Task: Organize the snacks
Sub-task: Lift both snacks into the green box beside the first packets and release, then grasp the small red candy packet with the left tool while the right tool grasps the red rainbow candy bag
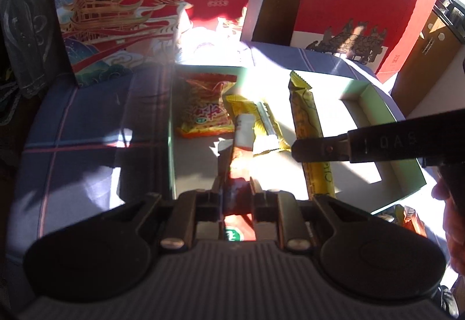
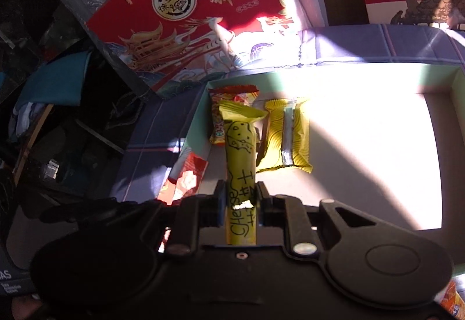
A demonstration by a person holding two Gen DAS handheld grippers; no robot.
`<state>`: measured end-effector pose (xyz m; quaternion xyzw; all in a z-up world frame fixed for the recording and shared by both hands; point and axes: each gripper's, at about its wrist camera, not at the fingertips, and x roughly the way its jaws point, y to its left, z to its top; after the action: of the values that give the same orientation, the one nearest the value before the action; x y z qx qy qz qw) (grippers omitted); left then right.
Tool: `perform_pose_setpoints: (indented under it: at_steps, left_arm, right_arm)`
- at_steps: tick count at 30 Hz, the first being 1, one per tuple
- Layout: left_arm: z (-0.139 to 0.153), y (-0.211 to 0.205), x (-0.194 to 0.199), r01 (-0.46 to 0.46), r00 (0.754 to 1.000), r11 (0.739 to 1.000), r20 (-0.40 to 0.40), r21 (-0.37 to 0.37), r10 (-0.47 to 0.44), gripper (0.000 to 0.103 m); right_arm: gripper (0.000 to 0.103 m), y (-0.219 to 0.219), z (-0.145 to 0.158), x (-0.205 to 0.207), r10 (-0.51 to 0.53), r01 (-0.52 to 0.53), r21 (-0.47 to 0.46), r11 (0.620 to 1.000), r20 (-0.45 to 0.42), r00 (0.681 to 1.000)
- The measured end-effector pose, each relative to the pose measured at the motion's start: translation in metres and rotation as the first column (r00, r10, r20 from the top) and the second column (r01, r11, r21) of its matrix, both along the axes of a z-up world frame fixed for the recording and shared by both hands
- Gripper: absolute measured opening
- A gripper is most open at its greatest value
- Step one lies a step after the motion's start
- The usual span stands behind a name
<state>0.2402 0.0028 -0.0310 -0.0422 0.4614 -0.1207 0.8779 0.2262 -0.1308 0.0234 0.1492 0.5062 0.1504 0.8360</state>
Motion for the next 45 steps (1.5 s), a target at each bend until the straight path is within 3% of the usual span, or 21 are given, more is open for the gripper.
perform_pose_setpoints:
  at_steps: [5,6,7,8,9,10,13,19,28,36,45]
  left_arm:
    - [-0.012,0.003,0.018,-0.012,1.0,1.0,-0.005,0.026,0.012,0.022]
    - [-0.011,0.002,0.019,-0.019,1.0,0.999,0.004,0.04,0.019,0.027]
    - [-0.009,0.002,0.018,-0.022,1.0,0.998,0.018,0.054,0.021,0.049]
    - [-0.007,0.002,0.016,-0.026,0.999,0.998,0.037,0.06,0.024,0.072]
    - [-0.005,0.002,0.015,-0.03,0.998,0.997,0.054,0.066,0.027,0.079]
    - [0.0,0.002,0.011,-0.036,0.997,0.996,0.076,0.079,0.029,0.09]
    - [0.005,0.002,0.008,-0.039,0.996,0.996,0.079,0.079,0.032,0.101]
    - [0.014,0.007,-0.007,-0.044,0.997,0.997,0.061,0.069,0.04,0.103]
    - [0.031,0.011,-0.056,-0.001,0.996,0.993,0.083,0.114,-0.008,0.103]
    - [-0.001,0.034,-0.099,-0.005,1.0,0.989,-0.017,0.147,0.008,0.103]
    - [-0.041,0.053,-0.12,-0.046,0.992,0.985,-0.109,0.168,0.065,0.103]
  right_arm:
    - [0.022,0.008,-0.03,0.029,0.0,0.001,0.024,1.0,-0.048,0.999]
    - [0.031,0.008,-0.032,0.03,-0.006,0.008,0.035,0.999,-0.062,0.998]
    - [0.051,0.008,-0.035,0.033,-0.013,0.017,0.052,0.999,-0.075,0.997]
    - [0.061,0.008,-0.034,0.032,-0.019,0.024,0.064,0.998,-0.075,0.997]
    - [0.076,0.008,-0.033,0.032,-0.026,0.03,0.064,0.998,-0.064,0.998]
    - [0.084,0.007,-0.031,0.031,-0.031,0.033,0.052,0.998,-0.04,0.999]
    - [0.092,0.005,-0.022,0.026,-0.012,0.012,0.032,0.999,-0.018,1.0]
    - [0.103,0.003,-0.006,0.007,0.003,-0.003,-0.009,1.0,0.018,1.0]
    - [0.103,-0.001,0.021,-0.044,0.028,-0.026,-0.047,0.999,0.059,0.998]
    - [0.103,0.01,0.014,-0.097,0.102,-0.099,-0.078,0.992,0.038,0.994]
    - [0.103,0.031,-0.025,-0.133,0.15,-0.158,-0.089,0.984,-0.086,0.985]
